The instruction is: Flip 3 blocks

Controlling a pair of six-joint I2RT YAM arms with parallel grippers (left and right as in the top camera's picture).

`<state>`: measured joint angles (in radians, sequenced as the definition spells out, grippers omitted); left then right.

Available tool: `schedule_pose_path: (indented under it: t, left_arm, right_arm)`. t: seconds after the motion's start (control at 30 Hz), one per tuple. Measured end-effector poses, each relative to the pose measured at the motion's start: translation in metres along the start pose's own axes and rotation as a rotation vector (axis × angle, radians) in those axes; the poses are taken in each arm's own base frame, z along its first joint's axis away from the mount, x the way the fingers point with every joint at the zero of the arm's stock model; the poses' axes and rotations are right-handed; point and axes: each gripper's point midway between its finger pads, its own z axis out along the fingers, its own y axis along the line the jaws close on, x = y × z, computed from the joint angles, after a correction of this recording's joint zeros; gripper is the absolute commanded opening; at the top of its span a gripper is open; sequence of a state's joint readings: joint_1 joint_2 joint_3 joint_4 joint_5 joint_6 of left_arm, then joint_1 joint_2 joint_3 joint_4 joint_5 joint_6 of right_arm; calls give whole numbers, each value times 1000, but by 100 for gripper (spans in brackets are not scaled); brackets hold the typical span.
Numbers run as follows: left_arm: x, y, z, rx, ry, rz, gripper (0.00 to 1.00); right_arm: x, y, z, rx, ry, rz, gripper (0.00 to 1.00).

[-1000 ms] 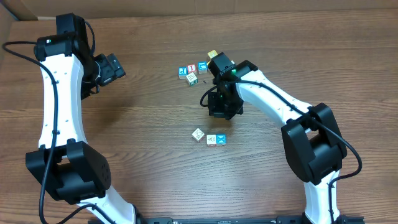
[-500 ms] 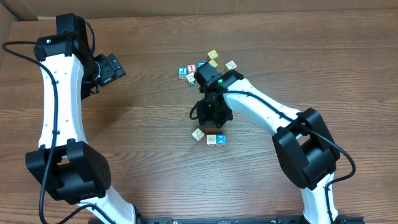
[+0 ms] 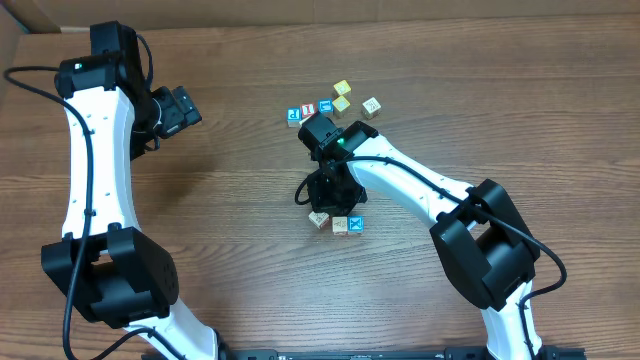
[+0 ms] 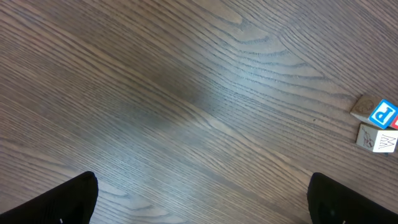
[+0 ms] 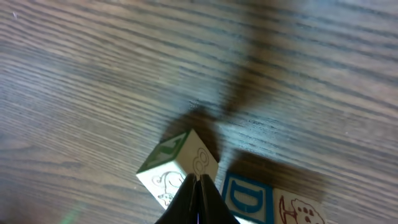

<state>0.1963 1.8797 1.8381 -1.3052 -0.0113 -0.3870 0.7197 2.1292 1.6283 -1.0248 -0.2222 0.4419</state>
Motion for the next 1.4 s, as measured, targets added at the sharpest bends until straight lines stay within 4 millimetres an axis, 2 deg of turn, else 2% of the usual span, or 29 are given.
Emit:
schedule_pose_path:
  t: [0.23,0.43,0.83,1.03,1.1,1.2,1.3,1.4]
  left_arm:
    - [0,0,0,0,0,0,100]
    - [0,0,0,0,0,0,100]
    - [0,0,0,0,0,0,100]
    - [0,0,0,0,0,0,100]
    - [0,0,0,0,0,0,100]
    - [0,0,0,0,0,0,100]
    - [0,0,0,0,0,0,100]
    - [0,0,0,0,0,0,100]
  right_arm:
    - [-12,-10,-1,68,-62,-3,4]
    - [-13,-14,-1,93,-74,-1,4]
    - [9,9,7,109,-45,-42,4]
    - [9,5,3,118,-35,-23,4]
    - [5,2,-6,121,-34,-12,4]
    - [-13,1,-28,108,-72,2,4]
    - [-36,-4,-62,88,-128,40,4]
    - [-58,-29,-101,79,-186,112,4]
